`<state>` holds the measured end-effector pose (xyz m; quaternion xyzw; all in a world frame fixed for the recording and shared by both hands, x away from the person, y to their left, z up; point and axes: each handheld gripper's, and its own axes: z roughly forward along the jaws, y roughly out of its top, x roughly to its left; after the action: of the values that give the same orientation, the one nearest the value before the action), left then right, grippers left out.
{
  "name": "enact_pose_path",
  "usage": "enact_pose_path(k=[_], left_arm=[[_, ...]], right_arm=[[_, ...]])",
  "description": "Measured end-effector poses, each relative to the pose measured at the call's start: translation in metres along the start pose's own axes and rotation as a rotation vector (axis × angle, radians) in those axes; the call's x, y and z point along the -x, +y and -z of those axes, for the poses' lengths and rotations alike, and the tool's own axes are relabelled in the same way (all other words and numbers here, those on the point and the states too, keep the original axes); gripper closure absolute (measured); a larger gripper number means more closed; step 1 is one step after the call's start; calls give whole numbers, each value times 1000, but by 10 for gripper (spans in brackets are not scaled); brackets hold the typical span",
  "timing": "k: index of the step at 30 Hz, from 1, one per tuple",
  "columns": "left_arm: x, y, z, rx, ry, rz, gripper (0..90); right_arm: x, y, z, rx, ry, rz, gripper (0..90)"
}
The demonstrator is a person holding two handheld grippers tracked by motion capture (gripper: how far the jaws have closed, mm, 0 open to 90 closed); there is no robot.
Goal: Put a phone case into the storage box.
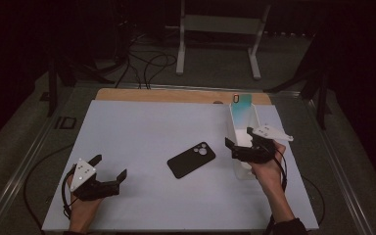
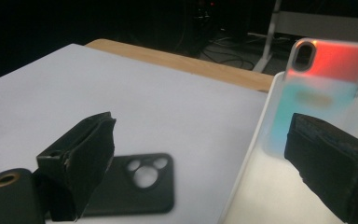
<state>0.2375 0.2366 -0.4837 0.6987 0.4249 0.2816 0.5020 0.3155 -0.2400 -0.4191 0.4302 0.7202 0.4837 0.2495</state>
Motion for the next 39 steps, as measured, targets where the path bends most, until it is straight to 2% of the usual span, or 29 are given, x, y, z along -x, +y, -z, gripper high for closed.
enact_pose_path(k=[9, 14, 18, 21, 27, 29, 39], left_arm=[[1, 1, -1, -3, -1, -5, 0], [3, 3, -2, -14, -9, -18, 0], [6, 7, -3, -21, -27, -23, 0], [9, 12, -3, -25, -38, -28, 0], [15, 21, -7, -58, -62, -42, 0], [17, 25, -10, -68, -78, -38, 0], [32, 42, -32, -112, -146, -73, 0]], right_arm=[[-9, -34, 18, 28, 16, -9, 78], [-12, -48, 24, 50, 19, 26, 78], [-10, -58, 27, 46, 38, 17, 77], [-9, -62, 29, 45, 57, 13, 76], [-6, -67, 31, 54, 55, -5, 77], [-5, -69, 32, 54, 56, 3, 77], [-2, -70, 36, 54, 66, -3, 77]])
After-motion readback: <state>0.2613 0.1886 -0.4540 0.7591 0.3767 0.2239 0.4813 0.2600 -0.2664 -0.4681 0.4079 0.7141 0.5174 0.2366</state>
